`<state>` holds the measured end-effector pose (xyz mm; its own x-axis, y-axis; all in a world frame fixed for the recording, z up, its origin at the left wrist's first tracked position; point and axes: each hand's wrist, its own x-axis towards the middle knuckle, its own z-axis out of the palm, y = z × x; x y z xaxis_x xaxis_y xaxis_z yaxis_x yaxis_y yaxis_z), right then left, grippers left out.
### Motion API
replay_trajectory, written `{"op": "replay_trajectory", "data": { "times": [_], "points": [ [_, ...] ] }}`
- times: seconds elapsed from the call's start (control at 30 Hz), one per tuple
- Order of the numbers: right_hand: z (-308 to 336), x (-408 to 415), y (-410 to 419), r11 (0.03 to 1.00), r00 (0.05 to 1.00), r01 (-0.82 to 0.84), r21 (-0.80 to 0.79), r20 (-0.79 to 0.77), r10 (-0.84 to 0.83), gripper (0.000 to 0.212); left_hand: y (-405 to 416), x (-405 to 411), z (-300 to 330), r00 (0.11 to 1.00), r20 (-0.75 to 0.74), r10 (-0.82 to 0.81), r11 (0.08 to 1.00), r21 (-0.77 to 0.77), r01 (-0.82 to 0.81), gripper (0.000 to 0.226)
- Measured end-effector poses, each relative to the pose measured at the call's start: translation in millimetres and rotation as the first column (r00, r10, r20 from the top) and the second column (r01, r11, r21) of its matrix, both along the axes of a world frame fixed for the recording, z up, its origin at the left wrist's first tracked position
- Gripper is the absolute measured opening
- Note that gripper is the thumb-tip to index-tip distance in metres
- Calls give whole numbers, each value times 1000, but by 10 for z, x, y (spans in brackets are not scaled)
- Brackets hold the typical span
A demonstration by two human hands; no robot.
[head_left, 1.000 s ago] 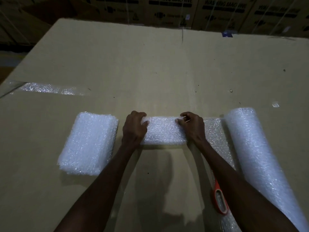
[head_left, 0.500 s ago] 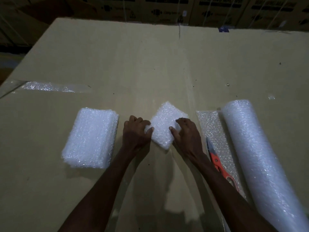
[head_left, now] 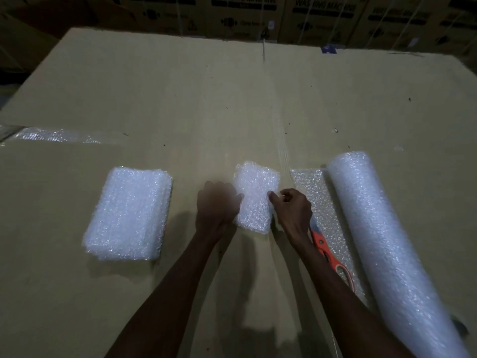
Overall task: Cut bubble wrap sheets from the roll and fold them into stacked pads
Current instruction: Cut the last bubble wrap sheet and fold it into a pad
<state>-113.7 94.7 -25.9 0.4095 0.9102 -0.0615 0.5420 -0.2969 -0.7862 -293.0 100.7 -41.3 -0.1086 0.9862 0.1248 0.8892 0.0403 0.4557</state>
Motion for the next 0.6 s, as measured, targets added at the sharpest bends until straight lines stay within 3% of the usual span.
{"op": "replay_trajectory", "data": {
  "times": [0.07,0.2,0.4,0.53,0.6],
  "points": [
    [-22,-22,18,999,999,18,-28,-37,-19,41,-7,21,53,999,12,32,996,-80,-31,23],
    [-32,-70,84,996,992,22,-84,-120,-33,40,-68,36,108,996,18,84,994,-77,-83,20],
    [66,-157,160,990,895,-70,-119,-445,10,10,-80,7,-4,997,46,62,998,19,-63,23],
    [290,-137,90,987,753,-149,-59,-654,74,7,-80,-66,-16,961,263,83,996,-10,-83,39],
    [424,-79,46,980,694,-194,-33,-711,114,8,-115,-62,125,848,519,106,994,-70,-81,65]
  ]
}}
